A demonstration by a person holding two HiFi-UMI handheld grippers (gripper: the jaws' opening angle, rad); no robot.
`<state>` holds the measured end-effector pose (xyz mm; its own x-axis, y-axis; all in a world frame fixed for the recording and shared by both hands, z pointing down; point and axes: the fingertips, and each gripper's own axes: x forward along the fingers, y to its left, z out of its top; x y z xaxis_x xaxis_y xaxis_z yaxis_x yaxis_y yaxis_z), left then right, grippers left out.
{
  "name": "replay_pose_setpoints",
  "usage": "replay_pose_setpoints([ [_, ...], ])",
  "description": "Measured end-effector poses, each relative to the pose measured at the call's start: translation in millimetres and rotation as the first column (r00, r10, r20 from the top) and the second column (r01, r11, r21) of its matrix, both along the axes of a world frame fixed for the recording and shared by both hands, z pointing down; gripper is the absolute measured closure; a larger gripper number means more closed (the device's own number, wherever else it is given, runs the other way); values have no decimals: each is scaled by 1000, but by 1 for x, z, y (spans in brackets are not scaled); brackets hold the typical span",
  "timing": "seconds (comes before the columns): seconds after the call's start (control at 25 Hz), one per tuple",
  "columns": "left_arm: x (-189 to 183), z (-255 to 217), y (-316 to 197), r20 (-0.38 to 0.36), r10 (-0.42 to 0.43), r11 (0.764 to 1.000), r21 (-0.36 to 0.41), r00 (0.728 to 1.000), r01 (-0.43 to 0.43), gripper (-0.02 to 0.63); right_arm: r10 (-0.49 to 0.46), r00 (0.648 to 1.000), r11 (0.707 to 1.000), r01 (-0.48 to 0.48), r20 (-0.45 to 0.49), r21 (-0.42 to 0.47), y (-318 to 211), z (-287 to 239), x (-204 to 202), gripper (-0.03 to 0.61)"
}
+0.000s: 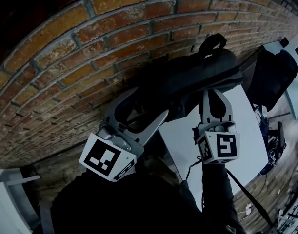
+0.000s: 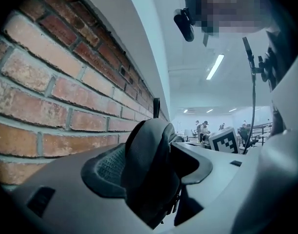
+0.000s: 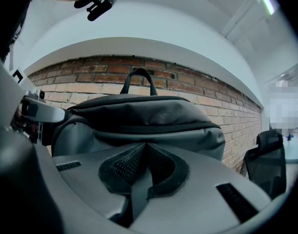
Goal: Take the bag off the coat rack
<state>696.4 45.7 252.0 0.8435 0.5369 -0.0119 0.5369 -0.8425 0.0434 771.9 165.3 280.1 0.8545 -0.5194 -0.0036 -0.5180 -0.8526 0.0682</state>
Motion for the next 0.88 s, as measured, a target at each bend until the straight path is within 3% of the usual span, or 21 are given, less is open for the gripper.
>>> replay_pose_setpoints([
  [0.28, 19, 2, 8, 1, 47, 999, -24, 999, -47, 336, -30, 999, 999, 31, -18, 36, 5, 0, 11, 569],
  [0.32, 22, 2, 9, 4, 43, 999, -28, 999, -43, 358, -36, 999, 999, 36, -23, 34, 6, 0, 13, 569],
  [0.4, 26, 5, 11, 12, 35, 999, -36, 999, -34, 472, -45, 999, 998, 46, -29, 36, 6, 0, 17, 569],
  [0.52, 29, 5, 16, 22, 28, 998, -57, 999, -26, 520, -56, 998, 997, 58, -41, 53, 6, -3, 24, 569],
  [0.64, 32, 4, 22, 64, 40, 989, -144, 997, -30, 531, -76, 994, 996, 80, -74, 49, 7, -10, 33, 569],
  [0.88, 38, -11, 16, 163, 60, 950, -312, 985, -7, 532, -127, 986, 990, 132, -107, 43, -6, -31, 46, 569],
])
